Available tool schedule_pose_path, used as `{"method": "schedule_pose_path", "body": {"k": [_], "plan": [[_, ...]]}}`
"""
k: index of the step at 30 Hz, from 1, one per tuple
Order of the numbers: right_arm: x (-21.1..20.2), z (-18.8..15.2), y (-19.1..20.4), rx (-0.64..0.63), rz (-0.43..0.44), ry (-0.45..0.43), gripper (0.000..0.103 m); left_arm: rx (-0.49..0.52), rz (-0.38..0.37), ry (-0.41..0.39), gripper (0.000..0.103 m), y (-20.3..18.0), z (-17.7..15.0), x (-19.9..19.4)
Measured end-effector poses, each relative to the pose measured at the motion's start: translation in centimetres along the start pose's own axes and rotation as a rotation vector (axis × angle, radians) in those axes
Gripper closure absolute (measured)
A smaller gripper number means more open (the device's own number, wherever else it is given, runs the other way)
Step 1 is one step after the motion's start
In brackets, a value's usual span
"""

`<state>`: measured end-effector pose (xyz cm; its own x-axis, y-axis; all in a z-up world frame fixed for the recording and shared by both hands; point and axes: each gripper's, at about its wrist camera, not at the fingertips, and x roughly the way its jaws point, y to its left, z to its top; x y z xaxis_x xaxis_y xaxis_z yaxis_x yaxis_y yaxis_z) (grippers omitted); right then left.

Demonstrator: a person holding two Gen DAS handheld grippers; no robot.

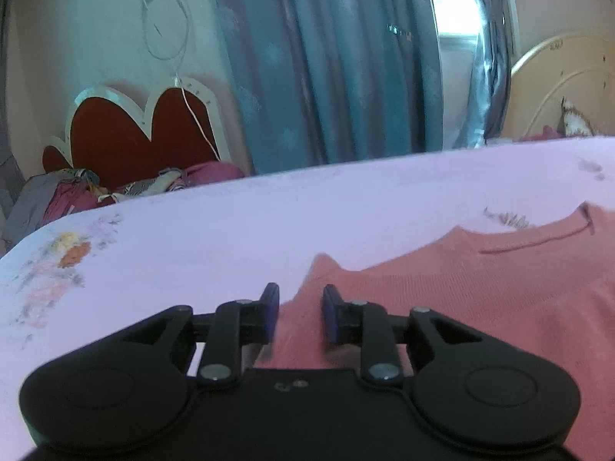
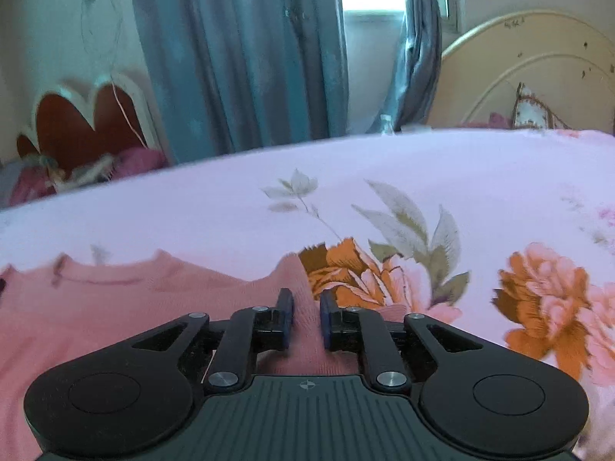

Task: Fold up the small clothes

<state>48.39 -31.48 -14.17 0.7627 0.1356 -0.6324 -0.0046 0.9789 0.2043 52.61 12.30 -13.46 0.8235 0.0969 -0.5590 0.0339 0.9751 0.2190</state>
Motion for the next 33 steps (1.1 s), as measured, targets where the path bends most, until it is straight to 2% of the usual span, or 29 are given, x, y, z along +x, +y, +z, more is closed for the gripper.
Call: {"method": "schedule_pose_path", "body": {"k": [2,5,8,10,13,14,16,17,20,22,25,27,29,30,33], "plan": [[-1.9,-0.7,0.8,-0.009,0.017,-0.002,0.09,-0.021,-0.01,-0.022,0.077,0.2,-0.1,-1.6],[-4.6,-1.9,1.7,0.003,0.038,-0.003,0.09,-0.045,-0.041,-0.055,0.071,0.3,-0.3,-4.7],[-6.2,-3.5,3.0,0.024,0.066,0.025,0.09,-0.034,-0.091,-0.041,0.069,-0.7,-1.7,-7.1],[-6.8,-4.7,4.2,-0.005,0.072,0.048,0.09,-0.004,-0.116,-0.018,0.067,-1.8,-3.1,-8.0],[-6.2,-6.5,5.5,-0.11,0.005,0.125,0.09,0.052,-0.089,0.027,0.066,-2.6,-5.5,-8.2],[-6.0,-7.5,5.7,-0.167,-0.032,0.154,0.09,0.08,-0.058,0.059,0.067,-2.6,-6.4,-7.8],[-6.6,-8.7,5.5,-0.265,-0.117,0.123,0.09,0.087,-0.025,0.033,0.066,-2.0,-7.4,-8.1],[-6.8,-8.8,5.0,-0.257,-0.149,0.131,0.09,0.079,-0.02,0.041,0.066,-1.7,-7.4,-8.1],[-7.3,-8.6,4.4,-0.226,-0.171,0.161,0.09,0.042,-0.016,0.071,0.067,-1.1,-6.9,-8.3],[-7.9,-8.2,5.2,-0.209,-0.146,0.16,0.09,0.033,-0.015,0.079,0.067,-1.0,-6.6,-9.0],[-9.5,-7.5,6.4,-0.13,-0.034,0.105,0.09,-0.008,-0.03,0.07,0.067,-0.9,-6.7,-10.7],[-9.6,-7.6,7.8,-0.125,0.012,0.103,0.09,-0.026,-0.043,0.065,0.062,-1.3,-6.9,-11.5],[-9.3,-8.3,9.0,-0.164,0.011,0.131,0.09,-0.012,-0.041,0.082,0.057,-1.9,-7.4,-11.6],[-8.8,-9.2,9.1,-0.188,-0.017,0.169,0.09,-0.008,-0.034,0.101,0.056,-2.0,-7.9,-11.4],[-9.2,-10.7,8.1,-0.213,-0.038,0.18,0.09,-0.044,-0.034,0.106,0.056,-1.4,-8.6,-11.7]]}}
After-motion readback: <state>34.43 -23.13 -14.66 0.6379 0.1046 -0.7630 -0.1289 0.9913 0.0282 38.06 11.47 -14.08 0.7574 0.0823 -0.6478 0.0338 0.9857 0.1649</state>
